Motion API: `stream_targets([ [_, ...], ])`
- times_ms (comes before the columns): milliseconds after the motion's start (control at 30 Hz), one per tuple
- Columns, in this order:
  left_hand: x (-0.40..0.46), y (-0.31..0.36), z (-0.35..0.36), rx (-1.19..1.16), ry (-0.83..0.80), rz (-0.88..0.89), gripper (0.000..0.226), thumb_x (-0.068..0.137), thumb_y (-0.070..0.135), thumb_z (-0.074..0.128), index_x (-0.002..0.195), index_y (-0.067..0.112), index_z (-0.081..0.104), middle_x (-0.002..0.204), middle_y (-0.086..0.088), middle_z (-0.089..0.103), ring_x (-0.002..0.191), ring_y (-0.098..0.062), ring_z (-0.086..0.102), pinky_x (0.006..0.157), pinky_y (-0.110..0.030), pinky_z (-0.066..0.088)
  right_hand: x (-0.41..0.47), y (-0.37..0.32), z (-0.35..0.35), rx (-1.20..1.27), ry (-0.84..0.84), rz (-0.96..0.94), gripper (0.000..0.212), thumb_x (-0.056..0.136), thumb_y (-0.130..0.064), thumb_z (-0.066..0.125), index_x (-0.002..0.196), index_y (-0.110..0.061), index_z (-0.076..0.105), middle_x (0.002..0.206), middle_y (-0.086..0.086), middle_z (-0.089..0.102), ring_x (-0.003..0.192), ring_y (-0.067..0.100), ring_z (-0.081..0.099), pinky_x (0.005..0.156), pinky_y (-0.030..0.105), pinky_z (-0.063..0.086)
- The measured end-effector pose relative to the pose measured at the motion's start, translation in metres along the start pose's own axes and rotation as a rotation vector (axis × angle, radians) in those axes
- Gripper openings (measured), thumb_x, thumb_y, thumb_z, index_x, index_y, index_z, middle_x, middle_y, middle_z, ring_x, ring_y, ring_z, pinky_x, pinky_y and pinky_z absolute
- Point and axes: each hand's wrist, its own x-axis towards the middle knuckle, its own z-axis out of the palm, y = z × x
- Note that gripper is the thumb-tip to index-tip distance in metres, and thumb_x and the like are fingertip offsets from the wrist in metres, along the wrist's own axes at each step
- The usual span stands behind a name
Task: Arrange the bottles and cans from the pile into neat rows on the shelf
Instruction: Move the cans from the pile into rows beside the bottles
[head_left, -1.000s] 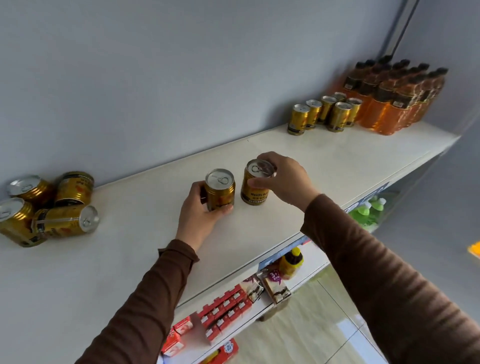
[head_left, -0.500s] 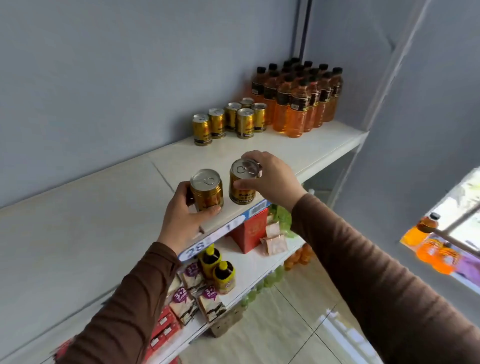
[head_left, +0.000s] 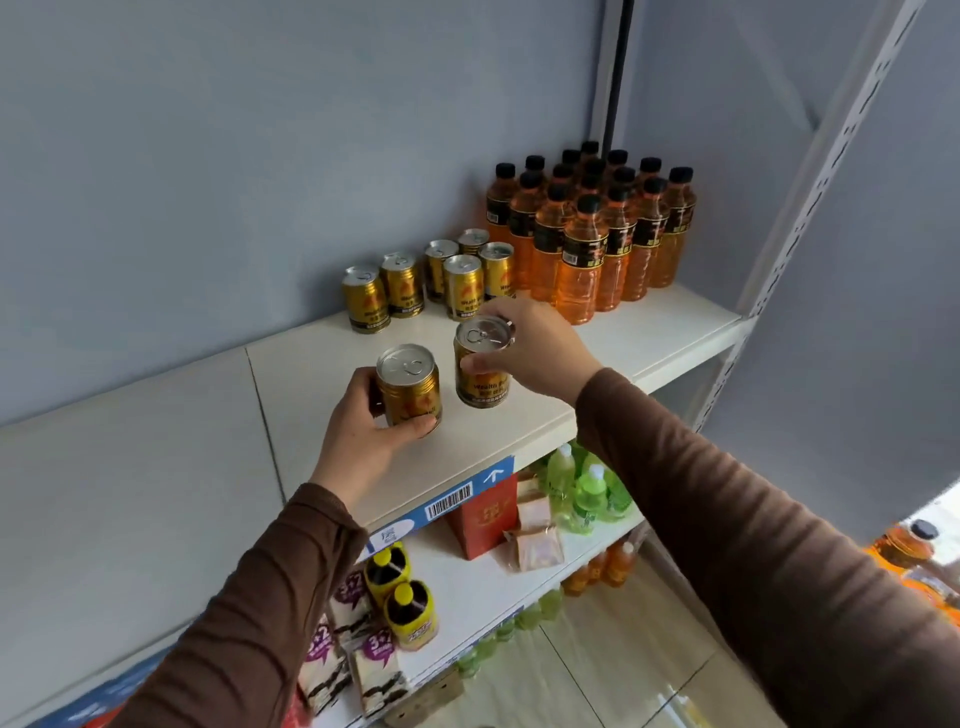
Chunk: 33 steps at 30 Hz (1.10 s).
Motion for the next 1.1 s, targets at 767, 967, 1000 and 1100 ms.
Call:
stream_targets([
  [767,0.138,-0.037,0.008,-0.024,0.206,-0.215,0.071,0.059,0.033,0.093,0.117,0.025,0.054,0.116,0.009,0.066,0.109,-0.014,0.063,0.098,-0.041,0.051,0.207,0.001,0.043,-0.392,-0.266,-0.196,0.052,0.076,-0.049,0.074,0.111,-0.012,0.064,0.11,0.007,0.061,0.098,0.029,0.061,0.084,0.042,0.055],
  [967,0.147,-0.038,0.006,-0.002,0.235,-0.226,0.069,0.058,0.035,0.091,0.116,0.029,0.053,0.118,0.004,0.066,0.108,-0.016,0.063,0.098,-0.046,0.051,0.227,0.003,0.05,-0.429,-0.293,-0.271,0.052,0.076,-0.054,0.073,0.107,-0.013,0.067,0.105,0.007,0.063,0.093,0.026,0.063,0.075,0.036,0.054],
  [1000,0.146,-0.038,0.005,0.003,0.235,-0.229,0.073,0.056,0.04,0.09,0.117,0.028,0.052,0.119,0.003,0.065,0.109,-0.016,0.063,0.099,-0.046,0.051,0.229,0.004,0.05,-0.443,-0.298,-0.283,0.051,0.076,-0.055,0.072,0.105,-0.013,0.067,0.103,0.006,0.065,0.092,0.026,0.063,0.073,0.035,0.053],
  [1100,0.141,-0.039,0.007,0.027,0.239,-0.243,0.087,0.05,0.052,0.087,0.123,0.028,0.047,0.122,0.006,0.063,0.111,-0.015,0.063,0.099,-0.041,0.051,0.235,0.008,0.048,-0.463,-0.311,-0.322,0.053,0.077,-0.057,0.07,0.107,-0.013,0.065,0.102,0.004,0.065,0.095,0.025,0.062,0.07,0.032,0.046],
])
